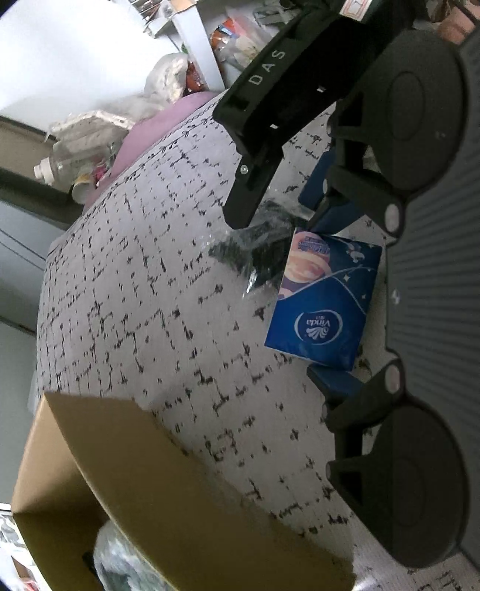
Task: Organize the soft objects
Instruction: 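Grasp the blue tissue pack with the left tool while the right tool grasps the black bag, then carry the tissue pack and black bag over the box with both tools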
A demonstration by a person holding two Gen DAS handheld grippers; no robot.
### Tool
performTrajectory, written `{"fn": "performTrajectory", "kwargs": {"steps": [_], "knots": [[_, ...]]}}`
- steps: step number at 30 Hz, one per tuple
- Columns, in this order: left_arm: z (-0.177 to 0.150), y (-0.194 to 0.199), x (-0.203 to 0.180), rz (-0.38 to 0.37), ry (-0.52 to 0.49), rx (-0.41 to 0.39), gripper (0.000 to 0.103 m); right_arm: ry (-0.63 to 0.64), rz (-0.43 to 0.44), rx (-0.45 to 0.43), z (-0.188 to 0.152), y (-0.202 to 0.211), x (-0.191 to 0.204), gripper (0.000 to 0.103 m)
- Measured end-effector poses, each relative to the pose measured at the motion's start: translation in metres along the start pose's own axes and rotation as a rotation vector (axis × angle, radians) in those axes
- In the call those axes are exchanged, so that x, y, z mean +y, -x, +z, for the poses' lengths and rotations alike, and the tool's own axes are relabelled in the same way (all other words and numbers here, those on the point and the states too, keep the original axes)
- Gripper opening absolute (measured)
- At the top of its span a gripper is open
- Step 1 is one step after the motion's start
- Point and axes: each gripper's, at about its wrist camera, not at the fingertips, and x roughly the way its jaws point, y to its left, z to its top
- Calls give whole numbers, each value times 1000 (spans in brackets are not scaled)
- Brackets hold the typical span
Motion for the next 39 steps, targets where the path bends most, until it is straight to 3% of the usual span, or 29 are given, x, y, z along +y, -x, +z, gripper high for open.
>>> {"fn": "performTrajectory", "kwargs": {"steps": [2, 5, 7, 10, 12, 20, 27, 39], "knots": [[1, 1, 4, 5, 6, -1, 75, 21, -7, -4, 0, -3, 3, 82], [4, 4, 7, 15, 25, -12, 75, 59, -40, -7, -1, -7, 6, 62], [3, 7, 9, 14, 31, -39, 75, 70, -78, 4, -2, -7, 5, 27], [2, 12, 9, 13, 39, -49, 75, 2, -56, 20, -5, -2, -2, 16], [1, 19, 9, 2, 37, -61, 75, 36, -79, -6, -10, 8, 4, 12], [-2, 51, 6, 8, -16, -112, 75, 63, -154, -77, -30, 50, 16, 9], [-2, 77, 3, -27, -22, -118, 75, 31, -162, -134, -41, 83, 36, 9], [5, 139, 7, -64, -68, -146, 75, 100, -182, -191, -57, 136, 92, 9]]}}
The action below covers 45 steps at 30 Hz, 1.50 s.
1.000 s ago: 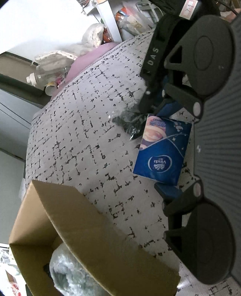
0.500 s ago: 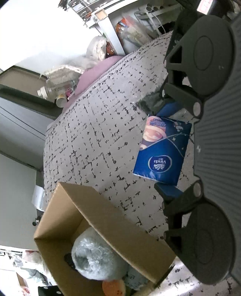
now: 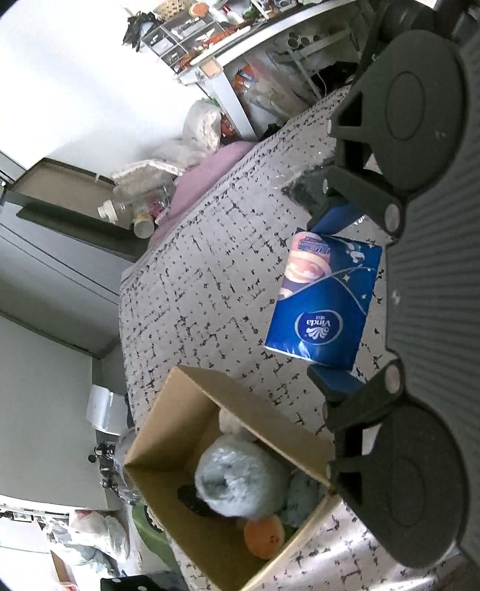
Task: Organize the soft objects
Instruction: 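Carry the tissue pack and black bag over the box with both tools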
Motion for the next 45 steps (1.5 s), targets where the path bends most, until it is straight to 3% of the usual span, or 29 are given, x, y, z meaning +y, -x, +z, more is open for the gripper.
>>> {"fn": "performTrajectory", "kwargs": {"steps": [11, 26, 38, 45], "knots": [[13, 39, 6, -62, -4, -50, 75, 63, 21, -41, 2, 28, 36, 9], [37, 80, 37, -73, -29, -155, 75, 112, 57, -51, -5, 28, 84, 9], [73, 81, 70, -66, -19, -195, 75, 157, 77, -25, -1, 11, 120, 9], [94, 68, 92, -46, -3, -190, 75, 167, 74, 23, -1, -21, 137, 9]]}}
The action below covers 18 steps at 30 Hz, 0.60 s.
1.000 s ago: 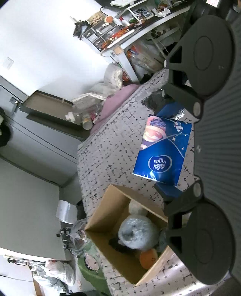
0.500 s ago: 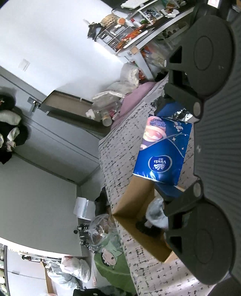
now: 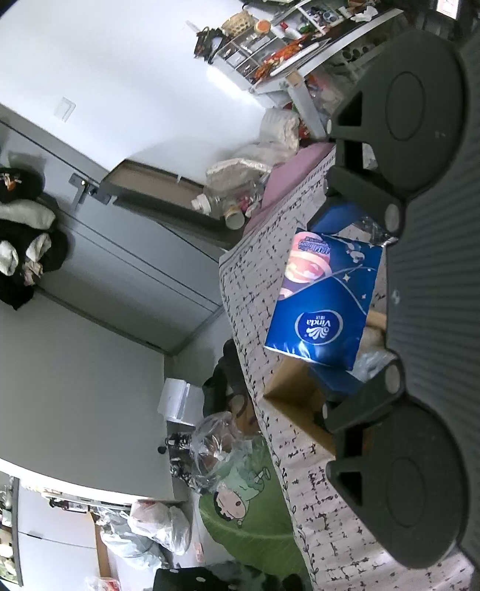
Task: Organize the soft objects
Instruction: 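Carry the tissue pack and black bag over the box with both tools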
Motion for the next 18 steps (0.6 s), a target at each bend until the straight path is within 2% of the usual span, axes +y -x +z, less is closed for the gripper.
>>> {"fn": "performTrajectory", "kwargs": {"steps": [11, 18], "knots": [[15, -44, 43, 48, 59, 84, 75, 0, -3, 59, 5, -46, 21, 9], [24, -77, 52, 79, 74, 155, 75, -15, -16, 88, 16, -73, 26, 9]]}}
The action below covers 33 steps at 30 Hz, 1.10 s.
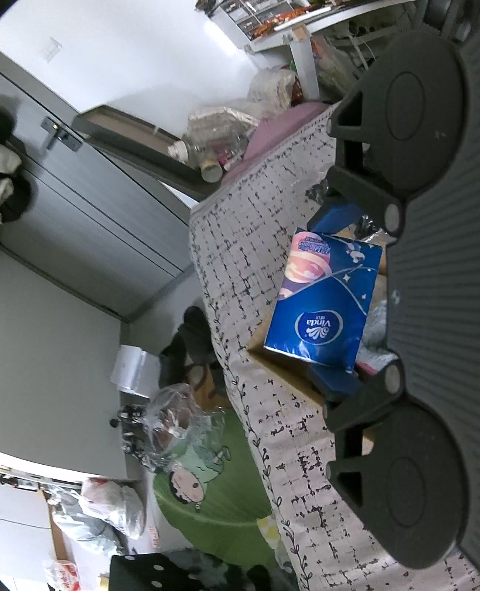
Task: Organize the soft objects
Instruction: 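Carry the tissue pack and black bag over the box with both tools, then open both tools to drop the tissue pack and black bag into the box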
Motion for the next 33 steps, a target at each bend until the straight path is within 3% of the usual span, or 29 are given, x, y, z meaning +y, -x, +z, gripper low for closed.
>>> {"fn": "performTrajectory", "kwargs": {"steps": [7, 15, 18, 21, 22, 33], "knots": [[13, -29, 8, 39, 59, 82, 78, -32, -10, 29, 6, -20, -3, 9], [24, -17, 13, 51, 87, 64, 82, -41, 16, 55, 7, -38, 8, 9], [26, -8, 13, 68, 91, 52, 82, -62, 56, 54, 7, -40, 11, 17], [24, -1, 11, 75, 70, 57, 82, -78, 58, 36, 5, -32, 11, 47], [23, 2, 9, 75, 58, 59, 82, -69, 52, 20, 4, -26, 12, 49], [-4, 26, -24, 90, -41, 72, 82, -104, 42, -15, -7, 23, -13, 51]]}}
